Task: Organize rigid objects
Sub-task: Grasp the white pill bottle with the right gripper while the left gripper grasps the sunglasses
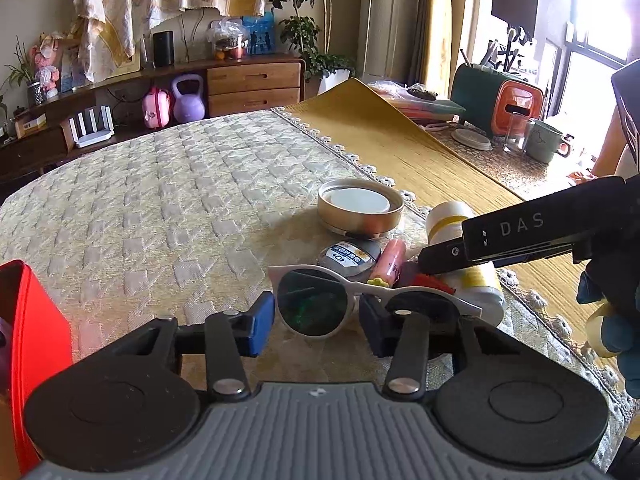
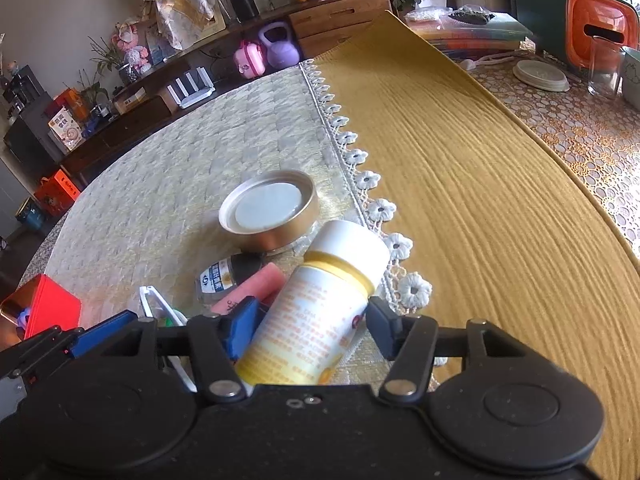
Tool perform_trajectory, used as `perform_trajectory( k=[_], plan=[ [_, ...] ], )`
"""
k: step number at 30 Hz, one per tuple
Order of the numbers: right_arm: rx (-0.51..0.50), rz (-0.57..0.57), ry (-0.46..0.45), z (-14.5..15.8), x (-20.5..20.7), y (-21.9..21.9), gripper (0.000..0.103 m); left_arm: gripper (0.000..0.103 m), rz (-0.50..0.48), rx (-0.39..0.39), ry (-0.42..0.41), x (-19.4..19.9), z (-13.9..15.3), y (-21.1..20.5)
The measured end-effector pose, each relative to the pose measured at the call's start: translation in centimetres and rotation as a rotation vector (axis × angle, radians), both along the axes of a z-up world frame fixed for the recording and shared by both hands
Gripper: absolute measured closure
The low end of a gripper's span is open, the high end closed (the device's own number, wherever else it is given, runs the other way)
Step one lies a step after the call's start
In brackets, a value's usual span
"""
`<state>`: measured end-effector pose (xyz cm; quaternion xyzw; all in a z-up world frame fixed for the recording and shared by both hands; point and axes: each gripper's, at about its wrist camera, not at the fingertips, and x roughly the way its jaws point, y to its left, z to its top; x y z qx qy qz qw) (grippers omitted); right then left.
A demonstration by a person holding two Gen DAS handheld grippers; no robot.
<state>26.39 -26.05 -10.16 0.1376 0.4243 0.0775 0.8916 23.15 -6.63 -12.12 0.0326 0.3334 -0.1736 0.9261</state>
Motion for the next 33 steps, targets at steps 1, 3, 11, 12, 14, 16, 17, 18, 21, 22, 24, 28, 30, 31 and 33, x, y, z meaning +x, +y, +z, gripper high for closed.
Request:
perform_trajectory(
  k=[1, 3, 11, 12, 14, 16, 17, 18, 21, 22, 24, 28, 30, 31, 33],
  plan=[
    [-0.005, 0.004, -0.004, 0.1, -0.2, 0.0, 0.047, 0.064, -0.001, -0.003, 0.004, 0.0, 0.0, 0.0],
    [-0.013, 0.018, -0.013, 0.1, -0.7, 0.1, 0.049, 0.068, -0.002, -0.001, 0.01, -0.3, 0.0, 0.0],
    [-0.022, 0.143, -0.034, 0.5, -4.1, 0.4, 0.053, 0.07, -0.004, -0.031, 0.047, -2.2, 0.5, 0.7],
    [-0.033, 0.166, -0.036, 0.5, -4.6, 0.7, 0.053, 0.07, -0.003, -0.035, 0.055, -2.4, 0.5, 0.7],
    [-0.045, 0.195, -0.039, 0.6, -5.4, 1.1, 0.053, 0.07, -0.007, -0.058, 0.084, -2.8, 0.4, 1.0],
    [-0.035, 0.214, -0.037, 0.6, -6.1, 1.3, 0.053, 0.07, -0.008, -0.069, 0.097, -3.5, 0.5, 1.2],
    [-0.031, 0.222, -0.037, 0.5, -6.4, 1.4, 0.053, 0.07, -0.007, -0.064, 0.103, -3.8, 0.6, 1.3],
    [-0.029, 0.229, -0.038, 0.5, -6.7, 1.4, 0.053, 0.07, -0.005, -0.061, 0.108, -4.0, 0.7, 1.3],
    [-0.029, 0.258, -0.042, 0.6, -7.4, 1.8, 0.053, 0.049, 0.013, -0.087, 0.121, -4.5, 1.3, 1.8],
    [-0.033, 0.266, -0.045, 0.6, -7.8, 1.9, 0.053, 0.035, 0.027, -0.101, 0.121, -4.7, 1.5, 2.0],
    [-0.031, 0.278, -0.047, 0.4, -8.2, 2.1, 0.053, 0.022, 0.047, -0.127, 0.119, -4.8, 2.1, 2.2],
    [-0.022, 0.277, -0.05, 0.4, -8.3, 2.0, 0.053, 0.022, 0.09, -0.096, 0.174, -3.4, 2.6, 0.8],
    [-0.016, 0.276, -0.051, 0.3, -8.3, 1.9, 0.053, 0.022, 0.125, -0.1, 0.211, -2.7, 2.4, 0.2],
    [-0.015, 0.276, -0.052, 0.3, -8.4, 1.9, 0.053, 0.022, 0.143, -0.111, 0.237, -2.2, 2.3, 0.0],
    [-0.012, 0.278, -0.054, 0.3, -8.4, 1.9, 0.053, 0.022, 0.175, -0.127, 0.265, -1.5, 2.0, -0.2]
  ],
)
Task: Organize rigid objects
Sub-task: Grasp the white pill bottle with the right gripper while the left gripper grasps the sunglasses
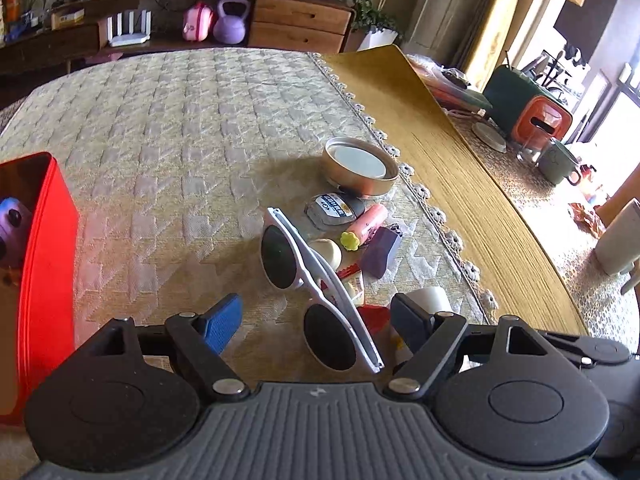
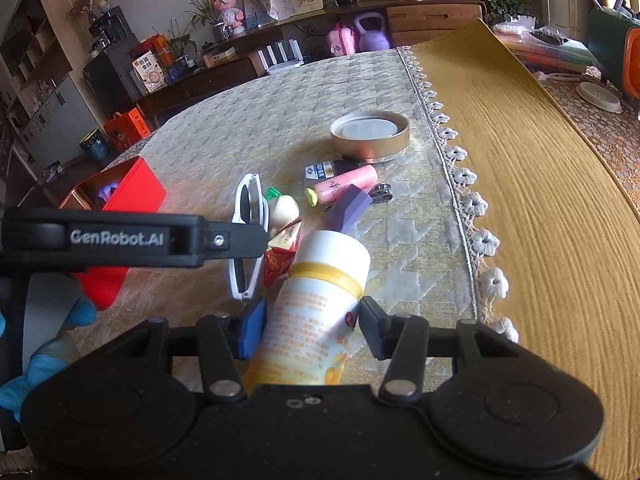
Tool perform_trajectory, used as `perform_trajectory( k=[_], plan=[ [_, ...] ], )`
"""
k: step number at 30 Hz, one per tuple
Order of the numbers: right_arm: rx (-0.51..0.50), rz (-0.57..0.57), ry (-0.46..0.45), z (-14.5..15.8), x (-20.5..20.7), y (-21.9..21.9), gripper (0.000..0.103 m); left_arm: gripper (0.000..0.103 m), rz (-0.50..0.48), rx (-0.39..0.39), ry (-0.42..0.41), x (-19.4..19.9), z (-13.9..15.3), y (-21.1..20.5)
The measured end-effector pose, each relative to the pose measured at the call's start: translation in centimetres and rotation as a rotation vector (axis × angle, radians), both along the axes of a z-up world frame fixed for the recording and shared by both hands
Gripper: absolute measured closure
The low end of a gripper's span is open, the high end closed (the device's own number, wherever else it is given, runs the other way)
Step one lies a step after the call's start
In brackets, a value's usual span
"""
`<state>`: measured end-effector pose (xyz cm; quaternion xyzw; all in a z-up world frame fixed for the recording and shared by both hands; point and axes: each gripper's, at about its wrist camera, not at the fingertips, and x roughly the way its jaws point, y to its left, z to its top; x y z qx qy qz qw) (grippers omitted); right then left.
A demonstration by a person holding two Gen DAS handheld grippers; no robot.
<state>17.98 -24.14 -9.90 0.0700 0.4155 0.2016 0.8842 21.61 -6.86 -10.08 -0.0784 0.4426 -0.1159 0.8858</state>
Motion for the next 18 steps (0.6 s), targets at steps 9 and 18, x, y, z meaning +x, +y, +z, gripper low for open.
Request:
perform_trajectory(
  k=[9, 18],
  plan=[
    [0.021, 0.008, -0.001, -0.1, -0.1, -0.3, 0.053, 0.039, 0.11, -0.075, 0.112, 1.9, -1.0, -0.2],
    [0.023, 0.012, -0.007, -0.1, -0.2, -0.3, 0.053, 0.071, 0.105, -0.082, 0.125, 2.2, -1.2, -0.6]
  ],
)
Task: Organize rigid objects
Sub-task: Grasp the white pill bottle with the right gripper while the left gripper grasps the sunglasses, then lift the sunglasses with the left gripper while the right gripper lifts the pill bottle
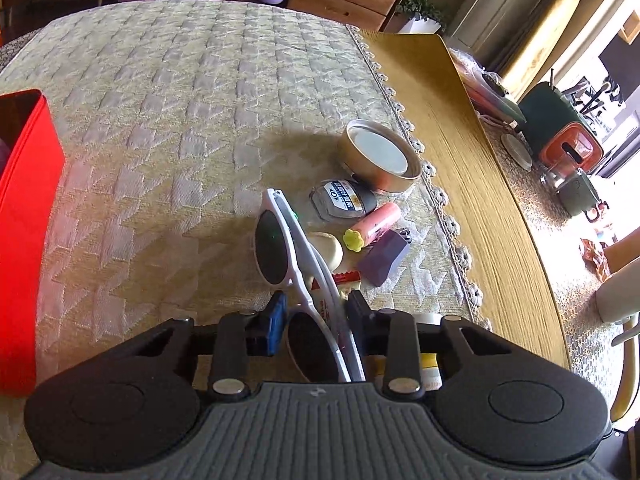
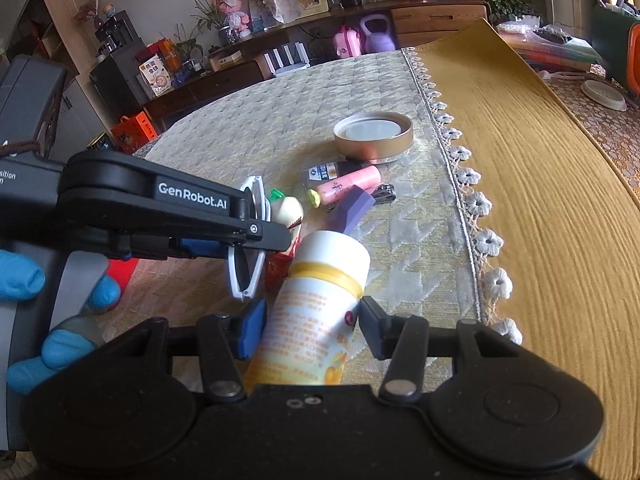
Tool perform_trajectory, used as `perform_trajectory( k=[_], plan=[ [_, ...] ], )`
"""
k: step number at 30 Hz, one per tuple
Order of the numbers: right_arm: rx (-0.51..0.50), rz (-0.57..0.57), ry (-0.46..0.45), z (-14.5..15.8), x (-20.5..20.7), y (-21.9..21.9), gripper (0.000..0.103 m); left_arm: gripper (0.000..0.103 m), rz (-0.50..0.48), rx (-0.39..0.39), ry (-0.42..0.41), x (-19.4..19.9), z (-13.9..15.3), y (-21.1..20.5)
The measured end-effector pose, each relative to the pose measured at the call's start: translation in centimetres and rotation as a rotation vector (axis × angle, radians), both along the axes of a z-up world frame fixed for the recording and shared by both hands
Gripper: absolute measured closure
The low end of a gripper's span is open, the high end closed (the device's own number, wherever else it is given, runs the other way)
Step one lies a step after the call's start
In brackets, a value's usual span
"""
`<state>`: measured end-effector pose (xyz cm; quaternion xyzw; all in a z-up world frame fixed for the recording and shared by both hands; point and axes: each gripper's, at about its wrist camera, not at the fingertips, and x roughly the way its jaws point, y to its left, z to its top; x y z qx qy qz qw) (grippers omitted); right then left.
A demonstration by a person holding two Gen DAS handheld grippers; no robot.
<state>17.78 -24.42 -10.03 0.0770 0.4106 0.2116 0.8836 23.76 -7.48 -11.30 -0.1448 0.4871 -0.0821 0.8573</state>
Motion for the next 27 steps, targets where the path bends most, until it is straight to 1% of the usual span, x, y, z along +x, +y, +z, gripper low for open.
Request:
perform_trajectory(
  k=[7, 9, 16, 24, 27],
  plan=[
    [0.01, -0.025, 0.003, 0.3, -0.6, -0.3, 0.053, 0.072, -0.018, 0.006, -0.03, -1.3, 0.3, 1.2],
    [0.012, -0.028, 0.005, 0.5, -0.8, -0.3, 0.053, 0.072, -0.029, -0.004, -0.027, -1.9, 0.3, 1.8],
    [0.034, -0.034, -0.009, 1.9, -2.2, -0.1, 0.053, 0.072, -0.044, -0.001, -0.077, -4.5, 1.3, 3.4],
    [0.038, -0.018, -0.031, 4.0, -3.7, 1.2, 0.053, 0.072, -0.034, -0.042, -0.103, -6.9, 2.7, 5.4],
    [0.035, -0.01, -0.04, 4.7, -4.2, 1.9, 0.053, 0.077, -0.024, -0.057, -0.112, -7.6, 3.2, 6.4]
  ],
)
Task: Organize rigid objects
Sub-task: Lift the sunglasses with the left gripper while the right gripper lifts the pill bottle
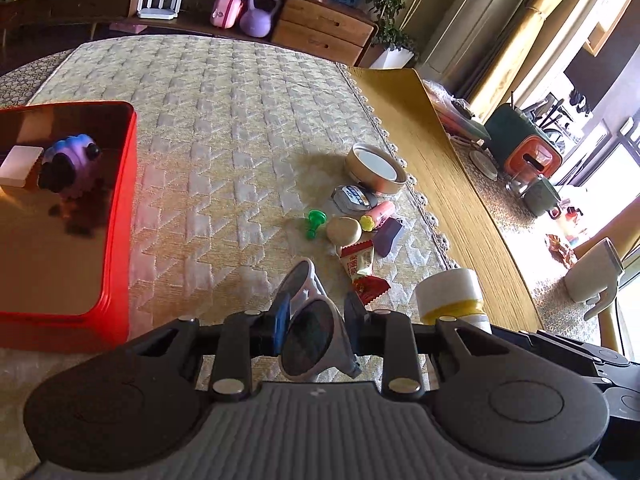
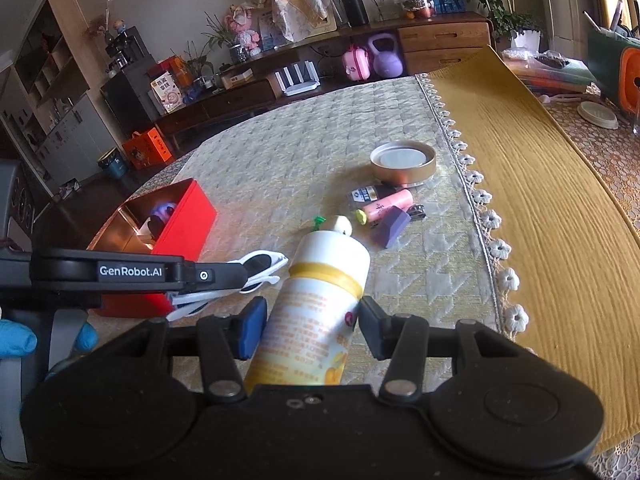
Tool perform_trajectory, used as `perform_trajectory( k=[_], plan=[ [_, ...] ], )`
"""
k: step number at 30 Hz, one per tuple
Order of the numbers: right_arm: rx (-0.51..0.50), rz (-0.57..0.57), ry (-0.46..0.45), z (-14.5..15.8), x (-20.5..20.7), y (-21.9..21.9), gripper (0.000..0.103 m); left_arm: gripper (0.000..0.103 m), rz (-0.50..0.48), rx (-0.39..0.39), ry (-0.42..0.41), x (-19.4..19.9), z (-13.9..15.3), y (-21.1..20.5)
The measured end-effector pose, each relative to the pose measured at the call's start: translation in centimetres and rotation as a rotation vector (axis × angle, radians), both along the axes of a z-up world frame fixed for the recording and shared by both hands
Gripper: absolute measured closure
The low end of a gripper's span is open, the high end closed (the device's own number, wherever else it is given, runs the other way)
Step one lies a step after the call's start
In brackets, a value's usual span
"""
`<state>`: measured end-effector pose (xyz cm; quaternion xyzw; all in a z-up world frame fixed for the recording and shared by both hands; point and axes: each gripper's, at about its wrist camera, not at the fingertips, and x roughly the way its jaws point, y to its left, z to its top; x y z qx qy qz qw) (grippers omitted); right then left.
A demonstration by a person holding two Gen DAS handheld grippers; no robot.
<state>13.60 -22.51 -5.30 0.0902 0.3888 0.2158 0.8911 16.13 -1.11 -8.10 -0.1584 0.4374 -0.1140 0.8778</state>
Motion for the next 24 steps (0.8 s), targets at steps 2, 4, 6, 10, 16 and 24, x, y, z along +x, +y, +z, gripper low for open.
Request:
perform_trajectory(
  k=[2, 4, 6, 10, 16, 24],
  plan=[
    [0.001, 0.004, -0.004, 0.5, -0.2, 0.5, 0.053, 0.095, 0.007, -0.018, 0.01, -0.2, 0.2, 0.8],
    [-0.005, 0.012, -0.013, 0.9, -0.4, 1.1, 0.053, 0.095, 0.021, -0.039, 0.011, -0.5, 0.5, 1.6],
    [-0.014, 0.019, -0.024, 1.3, -0.6, 1.6, 0.053, 0.095, 0.023, -0.036, 0.007, -0.7, 0.6, 2.0],
    [-0.026, 0.007, -0.035, 1.7, -0.7, 1.7, 0.053, 0.095, -0.017, -0.033, 0.038, -0.9, 0.1, 2.2],
    [-0.044, -0.048, -0.031, 1.4, -1.3, -0.6, 0.053, 0.077, -0.105, -0.006, 0.058, -1.6, -0.4, 0.3],
    [-0.022, -0.102, 0.003, -0.2, -1.8, -3.3, 0.053, 0.023, -0.156, 0.09, 0.06, -2.2, -1.6, -3.8]
  ],
)
